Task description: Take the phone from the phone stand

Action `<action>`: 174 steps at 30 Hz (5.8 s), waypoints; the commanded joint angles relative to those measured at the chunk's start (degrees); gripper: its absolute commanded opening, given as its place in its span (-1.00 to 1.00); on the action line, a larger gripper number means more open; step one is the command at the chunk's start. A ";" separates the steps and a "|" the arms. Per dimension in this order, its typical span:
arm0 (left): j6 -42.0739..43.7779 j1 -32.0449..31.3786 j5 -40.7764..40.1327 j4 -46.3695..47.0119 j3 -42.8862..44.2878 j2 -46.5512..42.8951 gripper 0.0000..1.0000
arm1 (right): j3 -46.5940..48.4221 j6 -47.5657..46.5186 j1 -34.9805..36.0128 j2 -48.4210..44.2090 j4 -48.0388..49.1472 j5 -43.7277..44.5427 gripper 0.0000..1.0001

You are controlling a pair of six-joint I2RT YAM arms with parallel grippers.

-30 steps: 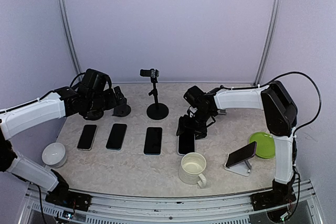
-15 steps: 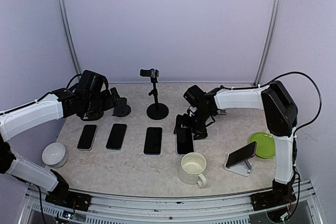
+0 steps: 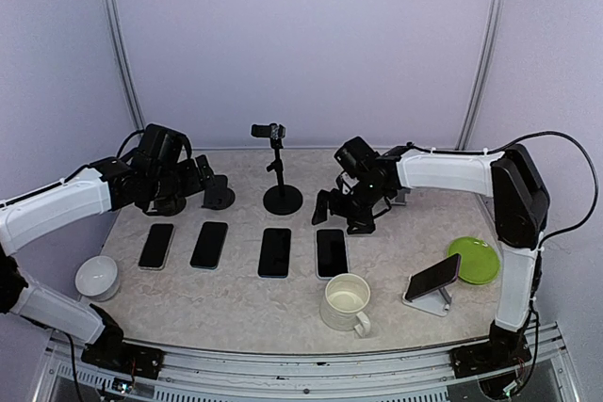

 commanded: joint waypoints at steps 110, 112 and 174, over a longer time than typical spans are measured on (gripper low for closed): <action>8.80 13.69 8.95 6.23 12.31 13.54 0.97 | 37.48 -9.21 -7.85 23.98 -9.21 5.63 0.35; 9.13 13.69 8.92 5.88 12.58 13.54 0.98 | 37.99 -9.35 -7.68 24.02 -9.43 5.36 0.45; 44.07 -17.85 30.98 21.68 20.36 20.23 0.98 | -30.96 8.28 -17.31 -63.79 -38.90 2.73 0.71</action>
